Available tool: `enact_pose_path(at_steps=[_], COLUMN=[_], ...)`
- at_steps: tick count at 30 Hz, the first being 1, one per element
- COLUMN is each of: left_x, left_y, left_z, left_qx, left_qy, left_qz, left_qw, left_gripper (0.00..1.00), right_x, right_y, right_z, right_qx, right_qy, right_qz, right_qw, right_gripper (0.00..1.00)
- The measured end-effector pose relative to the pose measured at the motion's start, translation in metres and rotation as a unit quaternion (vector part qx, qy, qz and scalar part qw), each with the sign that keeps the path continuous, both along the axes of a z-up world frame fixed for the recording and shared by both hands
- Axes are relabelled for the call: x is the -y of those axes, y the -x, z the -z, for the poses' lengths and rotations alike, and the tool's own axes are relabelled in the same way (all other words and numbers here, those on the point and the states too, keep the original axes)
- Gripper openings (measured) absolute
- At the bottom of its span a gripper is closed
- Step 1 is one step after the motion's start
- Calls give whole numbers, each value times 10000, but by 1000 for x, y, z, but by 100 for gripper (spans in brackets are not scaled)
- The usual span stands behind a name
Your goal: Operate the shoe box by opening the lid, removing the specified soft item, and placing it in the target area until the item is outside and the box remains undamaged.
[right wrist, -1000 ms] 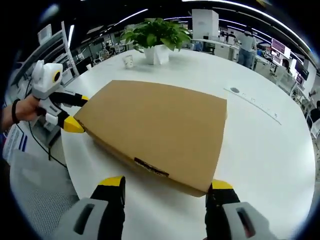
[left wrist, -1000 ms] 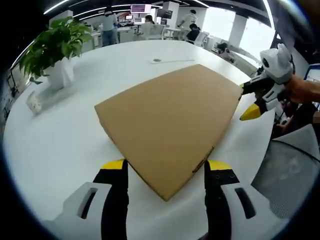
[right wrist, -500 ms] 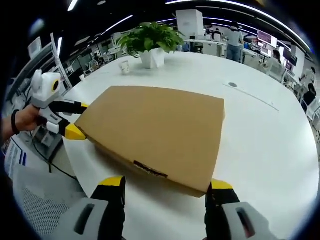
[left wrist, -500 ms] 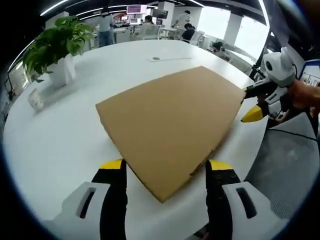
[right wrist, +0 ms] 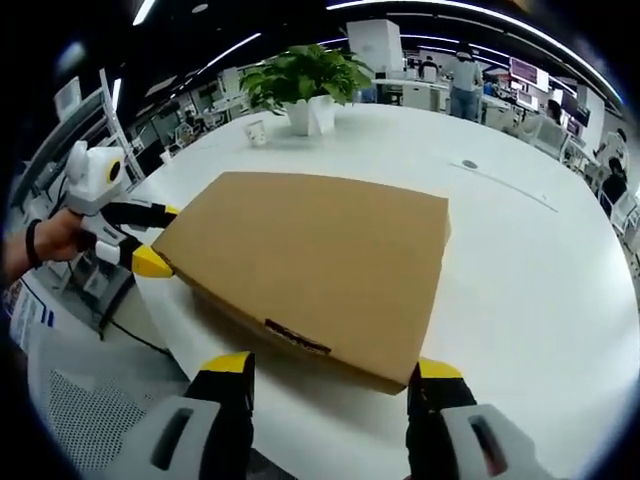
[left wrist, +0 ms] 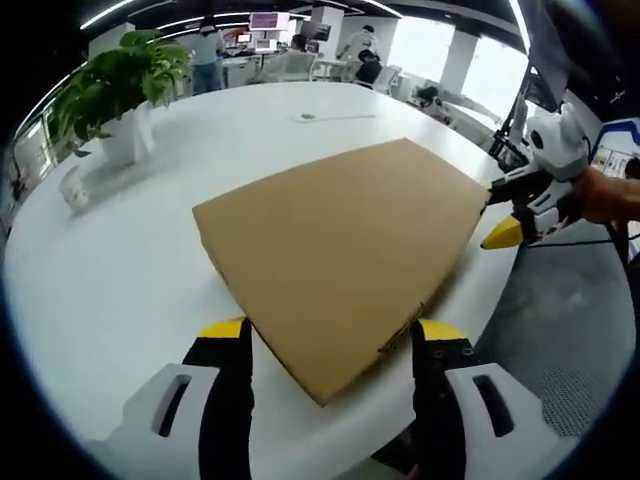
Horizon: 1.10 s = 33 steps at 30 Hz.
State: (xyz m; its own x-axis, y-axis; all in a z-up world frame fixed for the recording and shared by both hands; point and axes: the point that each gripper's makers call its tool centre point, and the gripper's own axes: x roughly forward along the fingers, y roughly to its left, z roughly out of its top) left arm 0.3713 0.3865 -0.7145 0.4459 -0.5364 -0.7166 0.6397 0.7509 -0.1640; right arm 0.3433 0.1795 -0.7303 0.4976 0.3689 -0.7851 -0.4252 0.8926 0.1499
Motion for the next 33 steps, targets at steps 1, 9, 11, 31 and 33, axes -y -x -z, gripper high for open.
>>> enact_pose_path(at_steps=[1,9,11,31,33], left_x=[-1,-8,-8,-8,-8], left_y=[1,11,11,9,9], left_z=[0,0,0,1,1], left_qx=[-1,5,21,140,130], left_qy=[0,76,94,142,134], left_qz=[1,-29,-24,-204,-203], left_qw=[10000,10000,10000,9996,9996], left_gripper=[63,65,65,68,68], right_x=[-1,-7,-6,4,3], right_y=[2,19,17,8,5], right_z=[0,1,0,3,5], right_qx=[-11,2,1,205,221], right_qy=[12,-4,-44,-244,-201], right_qz=[-14,-24,38,236,174], right_qw=[10000,10000,10000,9992,9994], right_gripper=[58,55,54,46,49])
